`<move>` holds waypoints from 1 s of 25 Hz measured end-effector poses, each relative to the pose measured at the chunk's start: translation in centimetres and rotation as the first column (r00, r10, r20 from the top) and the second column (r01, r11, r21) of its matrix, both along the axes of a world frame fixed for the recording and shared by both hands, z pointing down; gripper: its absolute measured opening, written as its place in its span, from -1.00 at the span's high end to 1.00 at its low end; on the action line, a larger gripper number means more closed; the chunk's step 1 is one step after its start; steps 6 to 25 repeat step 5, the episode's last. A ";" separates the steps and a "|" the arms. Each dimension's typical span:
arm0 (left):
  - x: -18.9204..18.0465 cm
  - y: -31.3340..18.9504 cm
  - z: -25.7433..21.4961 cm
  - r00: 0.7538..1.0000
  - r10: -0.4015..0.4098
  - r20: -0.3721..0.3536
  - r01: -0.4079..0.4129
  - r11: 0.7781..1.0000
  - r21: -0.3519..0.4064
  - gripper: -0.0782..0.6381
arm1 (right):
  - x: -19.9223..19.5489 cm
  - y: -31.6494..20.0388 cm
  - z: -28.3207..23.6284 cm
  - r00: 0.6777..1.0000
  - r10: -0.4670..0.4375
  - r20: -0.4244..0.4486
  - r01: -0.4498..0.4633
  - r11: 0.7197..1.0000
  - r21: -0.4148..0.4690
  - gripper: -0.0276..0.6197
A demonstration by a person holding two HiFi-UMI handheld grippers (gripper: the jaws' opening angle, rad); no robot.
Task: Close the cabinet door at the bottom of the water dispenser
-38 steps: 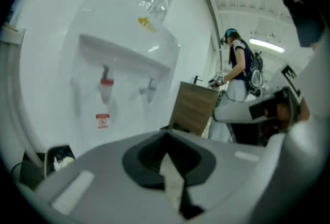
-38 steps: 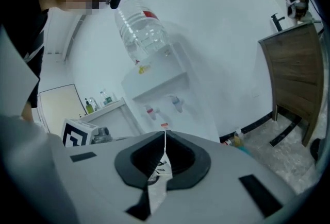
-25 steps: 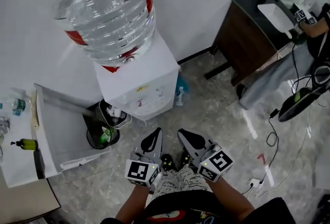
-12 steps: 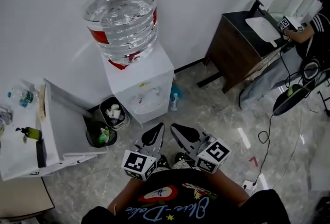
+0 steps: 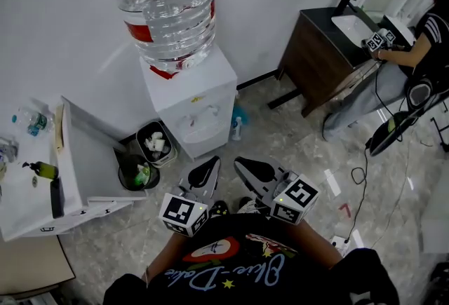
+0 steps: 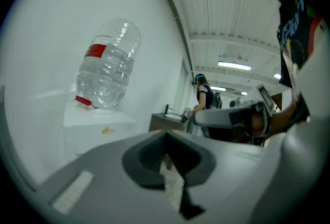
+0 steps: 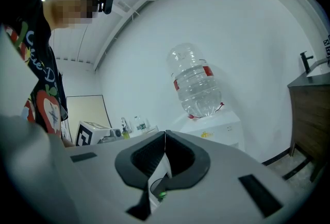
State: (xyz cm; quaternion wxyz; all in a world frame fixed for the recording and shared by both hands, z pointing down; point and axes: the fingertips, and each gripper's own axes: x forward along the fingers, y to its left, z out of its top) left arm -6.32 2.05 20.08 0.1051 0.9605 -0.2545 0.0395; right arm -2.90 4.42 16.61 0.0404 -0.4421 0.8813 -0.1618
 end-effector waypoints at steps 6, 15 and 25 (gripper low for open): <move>-0.2 0.2 -0.6 1.000 0.003 -0.006 -0.003 1.000 0.010 0.78 | -0.4 0.6 -0.3 1.000 -0.007 0.003 0.007 1.000 0.001 0.87; -0.2 0.2 -0.6 1.000 0.003 -0.006 -0.003 1.000 0.010 0.78 | -0.4 0.6 -0.3 1.000 -0.007 0.003 0.007 1.000 0.001 0.87; -0.2 0.2 -0.6 1.000 0.003 -0.006 -0.003 1.000 0.010 0.78 | -0.4 0.6 -0.3 1.000 -0.007 0.003 0.007 1.000 0.001 0.87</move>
